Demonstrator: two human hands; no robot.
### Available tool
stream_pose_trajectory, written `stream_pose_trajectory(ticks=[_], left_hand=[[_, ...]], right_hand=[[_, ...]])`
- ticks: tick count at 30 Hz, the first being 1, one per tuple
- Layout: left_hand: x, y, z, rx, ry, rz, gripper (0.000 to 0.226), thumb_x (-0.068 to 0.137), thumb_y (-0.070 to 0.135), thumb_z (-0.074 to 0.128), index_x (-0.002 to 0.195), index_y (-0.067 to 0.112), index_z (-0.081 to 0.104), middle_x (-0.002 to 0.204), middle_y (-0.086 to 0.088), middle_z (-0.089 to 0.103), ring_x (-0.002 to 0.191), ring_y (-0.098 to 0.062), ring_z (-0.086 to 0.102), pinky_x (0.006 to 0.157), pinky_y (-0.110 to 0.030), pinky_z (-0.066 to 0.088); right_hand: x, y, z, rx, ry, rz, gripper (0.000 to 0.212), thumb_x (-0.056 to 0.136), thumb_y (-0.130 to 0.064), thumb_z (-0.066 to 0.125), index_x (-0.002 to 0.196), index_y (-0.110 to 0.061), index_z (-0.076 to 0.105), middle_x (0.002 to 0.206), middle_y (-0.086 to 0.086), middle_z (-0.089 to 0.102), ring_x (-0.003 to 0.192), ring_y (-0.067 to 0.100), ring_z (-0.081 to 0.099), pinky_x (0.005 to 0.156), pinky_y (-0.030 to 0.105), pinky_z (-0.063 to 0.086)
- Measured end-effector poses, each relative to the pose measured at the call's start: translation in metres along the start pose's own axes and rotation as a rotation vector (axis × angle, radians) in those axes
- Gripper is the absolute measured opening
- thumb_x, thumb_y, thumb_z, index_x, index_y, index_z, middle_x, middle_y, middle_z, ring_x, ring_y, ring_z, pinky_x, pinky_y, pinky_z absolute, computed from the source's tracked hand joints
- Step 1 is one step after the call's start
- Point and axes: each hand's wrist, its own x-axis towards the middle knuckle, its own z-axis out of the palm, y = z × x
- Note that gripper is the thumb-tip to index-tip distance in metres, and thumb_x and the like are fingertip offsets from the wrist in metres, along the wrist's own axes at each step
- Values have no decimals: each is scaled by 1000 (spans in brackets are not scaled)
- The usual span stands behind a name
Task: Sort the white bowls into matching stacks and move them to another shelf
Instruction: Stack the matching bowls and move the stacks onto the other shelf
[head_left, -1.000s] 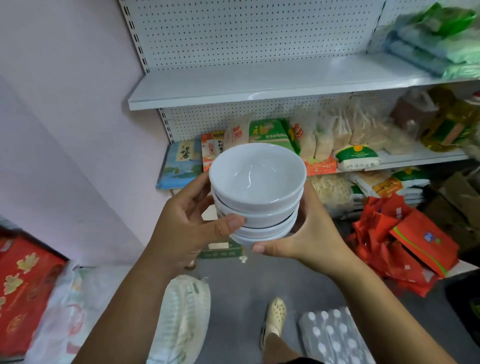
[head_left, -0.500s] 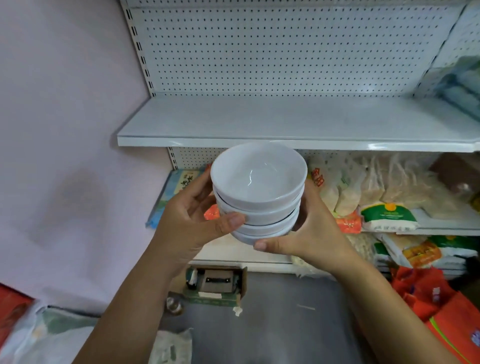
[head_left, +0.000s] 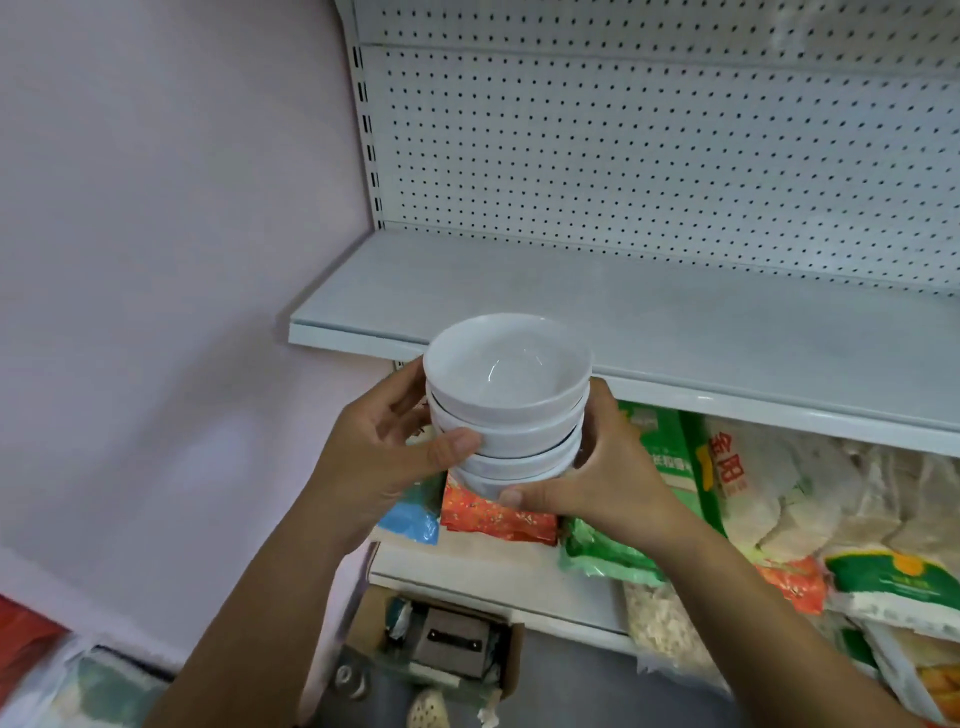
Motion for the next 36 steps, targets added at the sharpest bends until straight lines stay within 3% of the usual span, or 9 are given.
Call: stream_pose_trajectory(ticks=[2,5,9,13,19,24,29,32,36], left_hand=[[29,-1,-18,-1,12,11,81,65,27,88,141,23,60,136,3,68,123,-23,66,95,-43,58],[74,1,-46,-24,13,7,82,65,26,88,142,23,59,139,3,66,121,-25,65,90,-46,60],[134,1,-83,-22,-10,-9,82,66,25,88,143,24,58,132,-4,70,116,-24,69,85,-45,62],[183,-6,-118,-2,-37,-46,85,68,20,95,144,24,57,131,-4,70,118,-26,69,82,-44,61],[233,-28,-150,-30,-85,-99,81,66,23,90,141,28,60,135,-1,68,123,-24,66,94,-50,58],[259,-46,-167,-66,-127,-148,75,77,4,85,143,24,57,137,0,67,128,-23,63,98,-45,56],[279,-55,-182,43,-129,-112,75,78,15,85,145,27,55,140,4,66,132,-16,60,111,-43,45],[284,-61,-189,167,-32,-83,78,73,35,89,144,29,58,138,10,66,134,-9,57,114,-40,42],[281,-74,-194,336,287,-32,54,85,49,69,135,27,66,134,13,66,123,2,58,116,-37,41]], right_hand=[[34,-1,7,-7,-28,2,105,45,-27,103,131,-37,45,121,-25,65,111,-5,63,85,16,53],[89,3,22,-6,-30,1,102,49,-20,103,132,-34,45,123,-19,65,113,-1,64,89,23,55],[156,7,42,-11,2,-20,102,51,-28,103,137,-32,49,130,-14,64,117,3,63,93,26,55],[208,14,62,-44,-6,-35,91,56,-22,101,135,-31,54,124,-17,68,111,-5,63,85,13,52],[259,35,82,-99,20,-15,83,58,-23,101,125,-39,56,116,-24,68,105,-13,62,79,5,49],[283,49,91,-133,28,-32,76,58,-19,100,111,-51,55,106,-42,65,103,-15,61,82,7,49],[306,64,100,-97,46,-38,96,55,-30,101,132,-47,47,121,-37,60,112,-15,57,85,7,48],[322,70,105,-106,44,-33,107,53,-37,101,140,-41,40,127,-32,56,113,-19,53,85,5,46],[347,78,105,-126,17,-39,105,56,-36,100,140,-39,36,124,-35,52,110,-25,49,85,2,44]])
